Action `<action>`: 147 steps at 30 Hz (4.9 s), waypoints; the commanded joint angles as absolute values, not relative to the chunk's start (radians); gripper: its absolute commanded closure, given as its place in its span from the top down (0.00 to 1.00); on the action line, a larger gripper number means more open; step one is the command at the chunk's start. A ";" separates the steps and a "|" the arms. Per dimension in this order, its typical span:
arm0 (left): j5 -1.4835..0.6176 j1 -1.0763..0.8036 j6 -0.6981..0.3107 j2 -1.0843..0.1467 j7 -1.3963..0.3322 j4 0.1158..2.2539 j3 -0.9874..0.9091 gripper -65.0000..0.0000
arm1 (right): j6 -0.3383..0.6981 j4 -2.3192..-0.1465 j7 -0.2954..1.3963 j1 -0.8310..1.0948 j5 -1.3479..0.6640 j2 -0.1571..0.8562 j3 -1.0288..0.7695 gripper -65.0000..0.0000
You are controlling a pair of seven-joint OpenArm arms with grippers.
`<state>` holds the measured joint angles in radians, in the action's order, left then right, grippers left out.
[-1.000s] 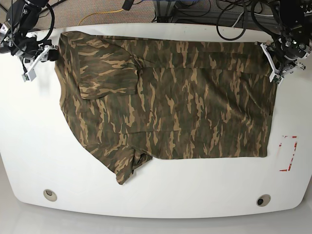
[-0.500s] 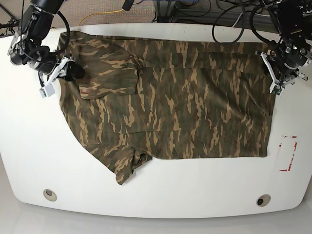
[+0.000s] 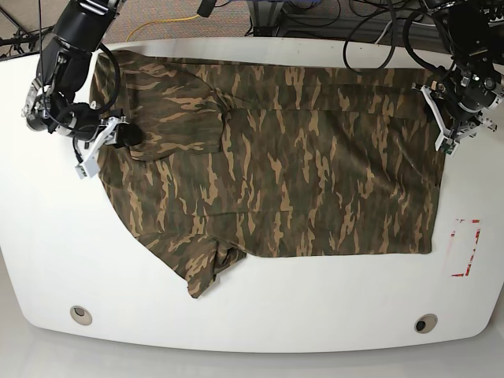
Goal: Fold the T-shirt properly
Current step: 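Move the right gripper along the shirt edge and pinch the fabric, then tug the shirt edge with both grippers to straighten the body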
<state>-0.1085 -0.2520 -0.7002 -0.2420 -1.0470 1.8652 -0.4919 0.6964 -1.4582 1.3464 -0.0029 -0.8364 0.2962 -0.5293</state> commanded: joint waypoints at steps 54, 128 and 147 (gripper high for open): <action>-0.145 -0.202 -0.698 -0.185 -1.046 1.888 -0.524 0.38 | 0.698 -1.374 1.211 -0.150 -0.780 0.367 -0.513 0.69; -0.160 -0.111 -0.698 -0.191 -1.171 1.673 -0.608 0.02 | 0.698 -1.377 1.208 -0.111 -0.687 0.354 -0.518 0.69; -0.159 -0.065 -0.698 -0.163 -1.176 1.886 -0.608 0.01 | 0.698 -1.377 1.214 -0.113 -0.691 0.352 -0.518 0.69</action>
